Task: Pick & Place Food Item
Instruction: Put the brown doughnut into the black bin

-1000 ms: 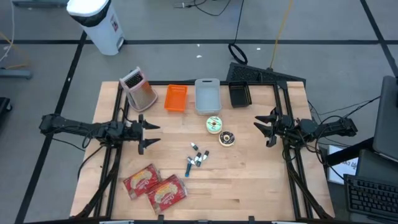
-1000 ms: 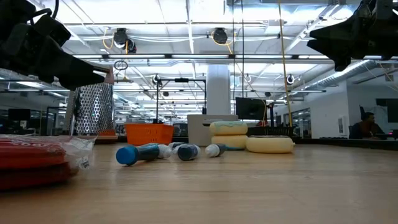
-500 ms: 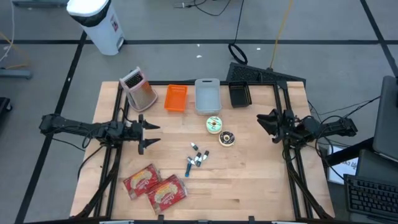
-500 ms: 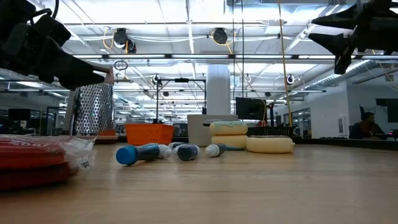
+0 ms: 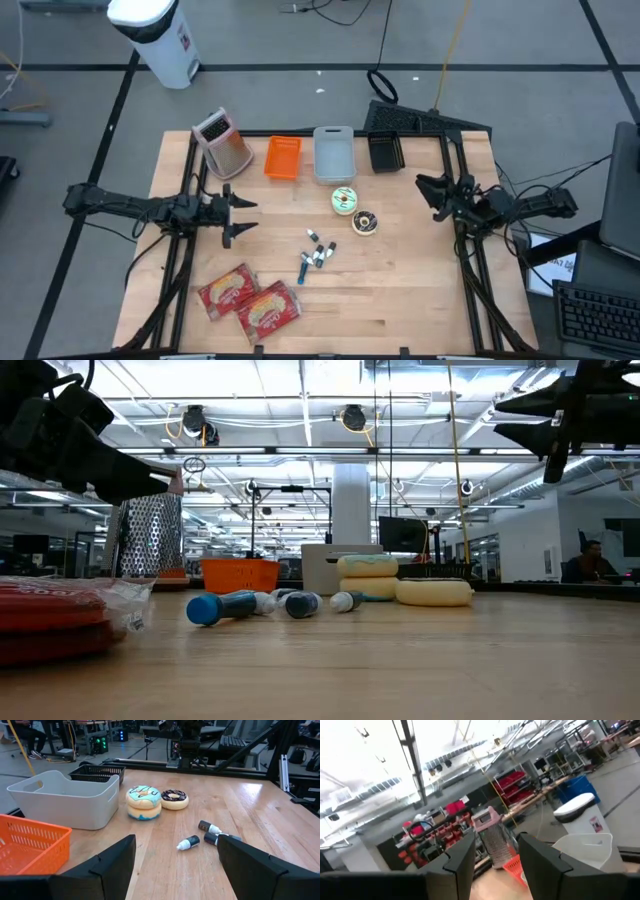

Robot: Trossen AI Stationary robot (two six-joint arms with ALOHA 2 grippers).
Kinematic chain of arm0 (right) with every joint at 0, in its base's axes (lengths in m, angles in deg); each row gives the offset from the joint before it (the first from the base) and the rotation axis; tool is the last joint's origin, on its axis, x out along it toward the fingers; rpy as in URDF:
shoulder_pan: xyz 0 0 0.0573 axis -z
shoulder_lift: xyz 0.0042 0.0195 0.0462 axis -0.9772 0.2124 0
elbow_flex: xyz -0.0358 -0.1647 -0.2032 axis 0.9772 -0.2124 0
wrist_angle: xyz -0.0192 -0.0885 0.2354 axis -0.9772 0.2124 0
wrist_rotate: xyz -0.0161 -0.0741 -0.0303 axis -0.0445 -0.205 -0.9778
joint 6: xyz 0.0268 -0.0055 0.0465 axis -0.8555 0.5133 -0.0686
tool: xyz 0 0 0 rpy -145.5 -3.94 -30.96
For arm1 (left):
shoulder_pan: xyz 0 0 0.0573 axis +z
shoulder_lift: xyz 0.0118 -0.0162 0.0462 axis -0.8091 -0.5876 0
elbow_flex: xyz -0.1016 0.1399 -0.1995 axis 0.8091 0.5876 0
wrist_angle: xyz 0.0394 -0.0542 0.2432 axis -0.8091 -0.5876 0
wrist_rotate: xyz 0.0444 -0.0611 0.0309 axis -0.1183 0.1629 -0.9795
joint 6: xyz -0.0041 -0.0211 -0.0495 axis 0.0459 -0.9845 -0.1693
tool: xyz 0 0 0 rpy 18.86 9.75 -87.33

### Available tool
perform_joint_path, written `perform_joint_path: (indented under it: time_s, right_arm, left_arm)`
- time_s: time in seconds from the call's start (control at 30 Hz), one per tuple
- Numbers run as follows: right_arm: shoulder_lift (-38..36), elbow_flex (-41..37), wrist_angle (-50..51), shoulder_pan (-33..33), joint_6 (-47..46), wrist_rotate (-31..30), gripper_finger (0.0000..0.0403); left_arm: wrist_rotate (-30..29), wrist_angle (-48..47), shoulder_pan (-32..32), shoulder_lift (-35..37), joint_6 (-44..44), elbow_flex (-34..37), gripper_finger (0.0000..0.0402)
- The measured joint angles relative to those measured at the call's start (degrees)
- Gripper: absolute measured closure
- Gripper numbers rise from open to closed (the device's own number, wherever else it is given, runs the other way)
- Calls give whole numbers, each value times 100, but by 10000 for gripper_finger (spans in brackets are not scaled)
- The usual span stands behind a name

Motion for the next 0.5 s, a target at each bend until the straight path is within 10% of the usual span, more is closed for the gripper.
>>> perform_joint_path:
  time_s: [0.27, 0.5]
  right_arm:
    - [678, -99, -178, -4, 821, 778, 263]
    - [1927, 190, -314, -4, 672, 307, 225]
  left_arm:
    - [1, 0, 1, 0, 0, 0, 119]
    - [0, 0, 0, 0, -1, 0, 119]
